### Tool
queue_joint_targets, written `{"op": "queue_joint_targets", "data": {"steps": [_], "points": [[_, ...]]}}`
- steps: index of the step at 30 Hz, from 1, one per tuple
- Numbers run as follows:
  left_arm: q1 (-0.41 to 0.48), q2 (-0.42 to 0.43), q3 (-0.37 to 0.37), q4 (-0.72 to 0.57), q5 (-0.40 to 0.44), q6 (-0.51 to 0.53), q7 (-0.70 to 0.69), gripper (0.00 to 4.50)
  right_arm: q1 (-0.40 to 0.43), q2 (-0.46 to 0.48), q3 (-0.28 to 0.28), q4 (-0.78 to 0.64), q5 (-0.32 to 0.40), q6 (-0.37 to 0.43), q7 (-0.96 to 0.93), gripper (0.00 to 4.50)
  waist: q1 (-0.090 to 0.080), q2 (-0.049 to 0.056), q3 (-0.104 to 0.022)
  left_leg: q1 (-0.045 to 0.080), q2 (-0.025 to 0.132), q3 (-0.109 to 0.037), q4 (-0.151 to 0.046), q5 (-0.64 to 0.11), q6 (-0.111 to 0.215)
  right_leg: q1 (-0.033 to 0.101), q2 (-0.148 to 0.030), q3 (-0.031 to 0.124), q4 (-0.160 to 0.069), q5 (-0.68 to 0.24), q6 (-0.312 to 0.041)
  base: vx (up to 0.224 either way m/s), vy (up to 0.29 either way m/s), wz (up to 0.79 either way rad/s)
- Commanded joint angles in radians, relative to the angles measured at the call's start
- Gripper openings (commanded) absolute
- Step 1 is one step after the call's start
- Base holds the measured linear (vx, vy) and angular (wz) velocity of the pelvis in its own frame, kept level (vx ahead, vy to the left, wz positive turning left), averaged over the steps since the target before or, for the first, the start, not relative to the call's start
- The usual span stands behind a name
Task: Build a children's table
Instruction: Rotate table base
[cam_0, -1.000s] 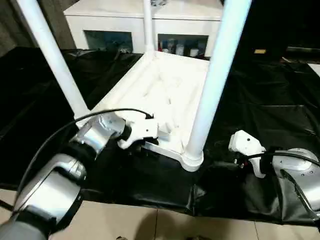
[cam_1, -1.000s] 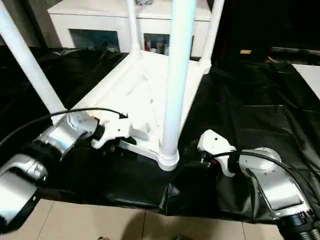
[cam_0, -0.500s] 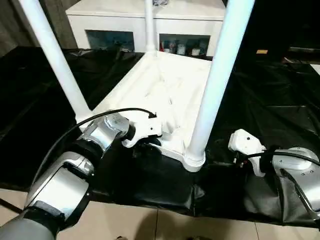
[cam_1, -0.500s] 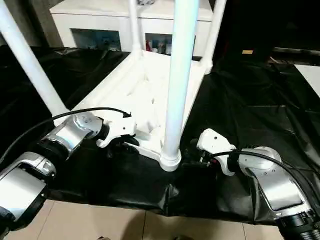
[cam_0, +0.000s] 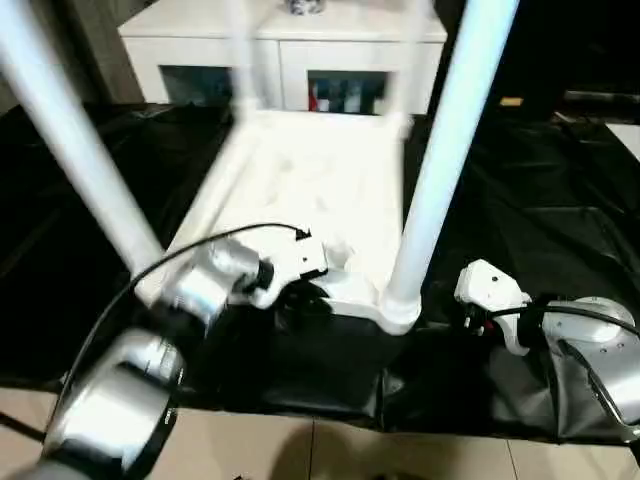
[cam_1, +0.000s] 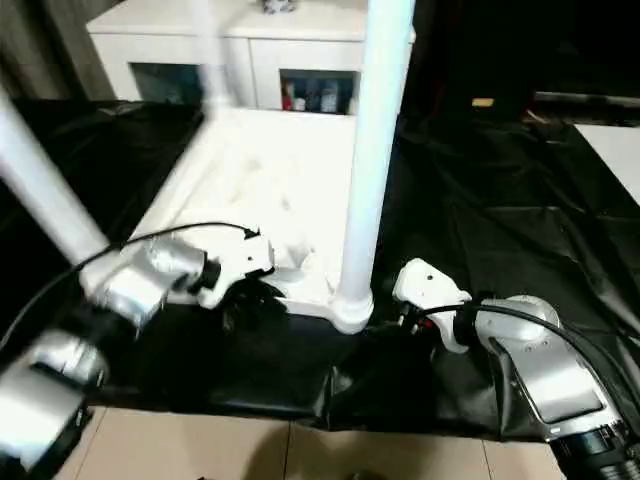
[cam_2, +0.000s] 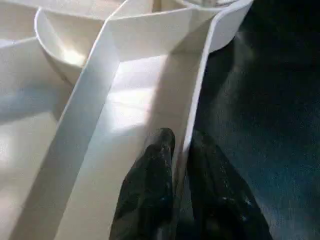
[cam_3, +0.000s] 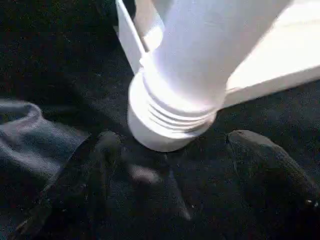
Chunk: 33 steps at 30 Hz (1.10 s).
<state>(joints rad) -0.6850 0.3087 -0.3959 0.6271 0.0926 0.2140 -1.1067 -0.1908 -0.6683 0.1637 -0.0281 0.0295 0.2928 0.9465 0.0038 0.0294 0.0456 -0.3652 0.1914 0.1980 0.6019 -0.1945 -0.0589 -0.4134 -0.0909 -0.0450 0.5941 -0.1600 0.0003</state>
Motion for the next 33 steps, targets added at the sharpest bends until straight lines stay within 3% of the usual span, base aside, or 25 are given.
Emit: {"op": "queue_joint_targets", "data": {"steps": [1,6,10,12,15,17,21,22,24,25,27,33], "points": [[0.065,0.015,0.023,-0.050,0.004,0.083,0.066,0.30,-0.012,0.010,-0.002,0.019,-0.017,0.000,-0.027,3.83,0.007,-0.018,-0.055,0.001,0.031,-0.020,-0.074,-0.279,0.072,0.051,-0.041,0.025,-0.086,-0.389,-0.206,0.000,0.000,0.00],[0.100,-0.001,0.032,-0.129,0.024,0.149,0.120,0.06,-0.024,0.020,0.003,0.038,-0.034,-0.007,-0.056,3.83,-0.002,-0.020,-0.055,-0.001,0.029,-0.021,-0.074,-0.289,0.069,0.047,-0.039,0.025,-0.088,-0.412,-0.187,0.000,0.000,0.00],[0.104,-0.025,0.048,-0.135,0.025,0.128,0.173,0.02,-0.031,0.033,-0.002,0.047,-0.043,-0.005,-0.086,3.83,-0.006,-0.019,-0.055,-0.003,0.027,-0.022,-0.074,-0.289,0.072,0.047,-0.038,0.024,-0.090,-0.414,-0.178,0.000,0.000,0.00],[0.109,-0.033,0.054,-0.140,0.020,0.038,0.196,0.02,-0.037,0.051,-0.014,0.057,-0.044,0.008,-0.120,3.83,-0.007,-0.023,-0.056,-0.005,0.025,-0.022,-0.073,-0.285,0.078,0.046,-0.037,0.023,-0.093,-0.412,-0.172,0.000,0.000,0.00],[0.113,-0.036,0.057,-0.144,0.018,-0.011,0.209,0.02,-0.039,0.061,-0.022,0.060,-0.040,0.014,-0.138,3.83,-0.007,-0.022,-0.057,-0.003,0.026,-0.021,-0.072,-0.285,0.080,0.044,-0.037,0.024,-0.093,-0.413,-0.167,0.000,0.000,0.00],[0.134,-0.043,0.060,-0.172,-0.008,-0.098,0.199,0.02,-0.031,0.075,-0.037,0.050,-0.017,0.022,-0.145,3.83,-0.006,-0.020,-0.057,-0.005,0.025,-0.021,-0.073,-0.280,0.081,0.045,-0.037,0.024,-0.091,-0.406,-0.164,0.000,0.000,0.00],[0.130,-0.054,0.067,-0.163,-0.014,-0.107,0.209,0.02,-0.023,0.071,-0.038,0.047,-0.013,0.017,-0.140,3.83,-0.004,-0.019,-0.058,-0.003,0.026,-0.018,-0.071,-0.275,0.083,0.043,-0.037,0.026,-0.091,-0.407,-0.162,0.000,0.000,0.00],[0.123,-0.057,0.069,-0.156,-0.026,-0.100,0.193,0.46,-0.023,0.071,-0.039,0.047,-0.011,0.018,-0.140,3.83,-0.003,-0.018,-0.059,-0.006,0.026,-0.019,-0.071,-0.263,0.083,0.045,-0.037,0.026,-0.088,-0.394,-0.164,0.000,0.000,0.00],[0.099,-0.070,0.082,-0.133,-0.045,-0.086,0.176,0.61,-0.024,0.070,-0.041,0.047,-0.005,0.018,-0.142,3.83,-0.001,-0.017,-0.058,-0.004,0.023,-0.017,-0.070,-0.264,0.084,0.043,-0.037,0.025,-0.091,-0.402,-0.168,0.000,0.000,0.00],[0.089,-0.073,0.084,-0.122,-0.049,-0.090,0.169,0.71,-0.024,0.072,-0.044,0.047,-0.002,0.020,-0.143,3.83,0.002,-0.016,-0.063,-0.001,0.026,-0.016,-0.068,-0.253,0.083,0.044,-0.037,0.027,-0.088,-0.366,-0.181,0.000,0.000,0.00],[0.074,-0.078,0.081,-0.099,-0.038,-0.106,0.183,0.88,-0.026,0.075,-0.046,0.045,0.004,0.025,-0.144,3.83,0.006,-0.016,-0.060,0.001,0.029,-0.015,-0.070,-0.253,0.088,0.041,-0.034,0.027,-0.085,-0.315,-0.201,0.000,0.000,0.00],[0.040,-0.083,0.050,-0.035,-0.010,-0.095,0.158,0.88,-0.030,0.078,-0.040,0.043,0.000,0.025,-0.142,3.83,0.007,-0.016,-0.063,-0.005,0.026,-0.016,-0.068,-0.224,0.097,0.050,-0.037,0.027,-0.078,-0.278,-0.202,0.000,0.000,0.00]]}}
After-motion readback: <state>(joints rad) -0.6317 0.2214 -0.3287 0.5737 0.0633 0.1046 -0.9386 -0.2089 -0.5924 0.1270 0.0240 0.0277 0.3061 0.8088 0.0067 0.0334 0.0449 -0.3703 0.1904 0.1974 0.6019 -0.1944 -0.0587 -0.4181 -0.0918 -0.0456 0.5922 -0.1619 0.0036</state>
